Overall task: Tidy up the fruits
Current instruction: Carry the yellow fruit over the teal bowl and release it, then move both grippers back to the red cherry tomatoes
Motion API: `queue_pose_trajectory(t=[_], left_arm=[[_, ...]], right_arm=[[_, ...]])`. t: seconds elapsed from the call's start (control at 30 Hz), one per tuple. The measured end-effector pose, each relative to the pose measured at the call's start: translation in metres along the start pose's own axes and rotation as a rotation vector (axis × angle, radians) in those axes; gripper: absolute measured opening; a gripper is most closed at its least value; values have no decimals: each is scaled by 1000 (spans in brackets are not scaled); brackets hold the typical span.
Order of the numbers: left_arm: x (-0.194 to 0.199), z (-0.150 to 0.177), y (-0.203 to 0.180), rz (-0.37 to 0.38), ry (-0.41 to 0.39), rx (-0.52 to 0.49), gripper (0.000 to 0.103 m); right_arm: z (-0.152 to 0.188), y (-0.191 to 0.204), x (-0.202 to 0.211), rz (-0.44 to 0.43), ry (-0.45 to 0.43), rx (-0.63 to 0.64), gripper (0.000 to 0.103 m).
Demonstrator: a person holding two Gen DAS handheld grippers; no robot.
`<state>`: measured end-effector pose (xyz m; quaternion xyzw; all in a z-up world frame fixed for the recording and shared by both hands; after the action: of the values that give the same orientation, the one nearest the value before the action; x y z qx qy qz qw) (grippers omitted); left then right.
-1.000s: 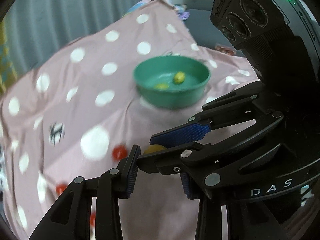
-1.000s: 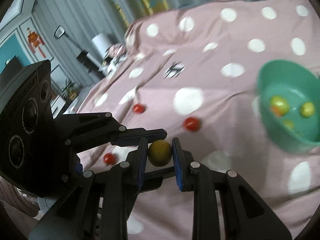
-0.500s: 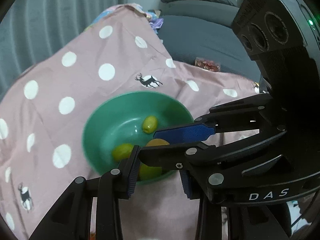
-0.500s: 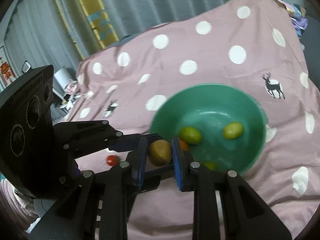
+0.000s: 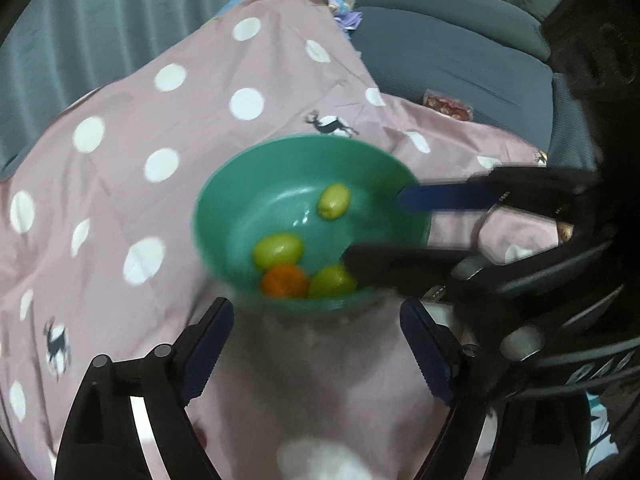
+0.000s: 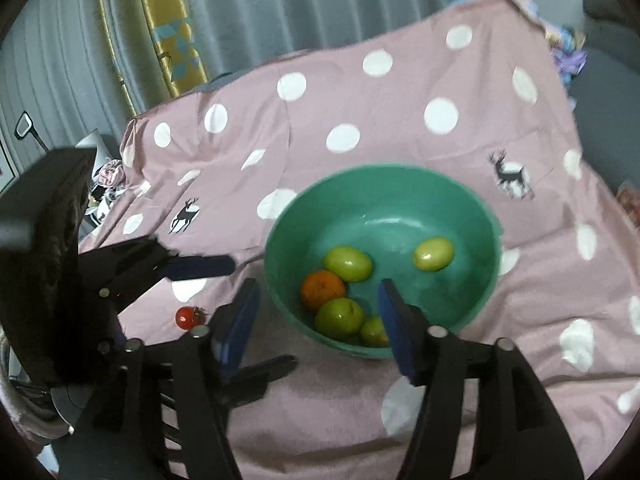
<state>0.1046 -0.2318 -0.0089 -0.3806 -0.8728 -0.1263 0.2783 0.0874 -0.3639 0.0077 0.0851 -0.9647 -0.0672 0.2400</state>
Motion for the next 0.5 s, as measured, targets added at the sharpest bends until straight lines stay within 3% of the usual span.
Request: queue_pose_trajectory(t=[0.1, 0.17, 0.5], left_arm=[[21, 16, 6, -41, 6, 24, 95], [36, 30, 11, -49, 10, 63, 97], [107, 82, 39, -182, 16, 175, 98]], right_arm=[[-3, 13, 22, 29, -71, 31, 87], [-4, 19, 33, 41, -101, 50, 91], [-9, 57, 73, 69, -176, 150, 96]])
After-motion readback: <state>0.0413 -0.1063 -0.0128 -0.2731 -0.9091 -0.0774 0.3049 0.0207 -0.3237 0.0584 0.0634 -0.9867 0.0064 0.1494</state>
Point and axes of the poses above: each gripper's, at about its wrist camera, not at the fingertips, and x roughly against the way its jaws point, y to its left, z to its underside, the point moved 1 cm from there along -x, roughly the way its jaws point, and after that the axes turned 13 degrees about -y, right-handed, at the moved point
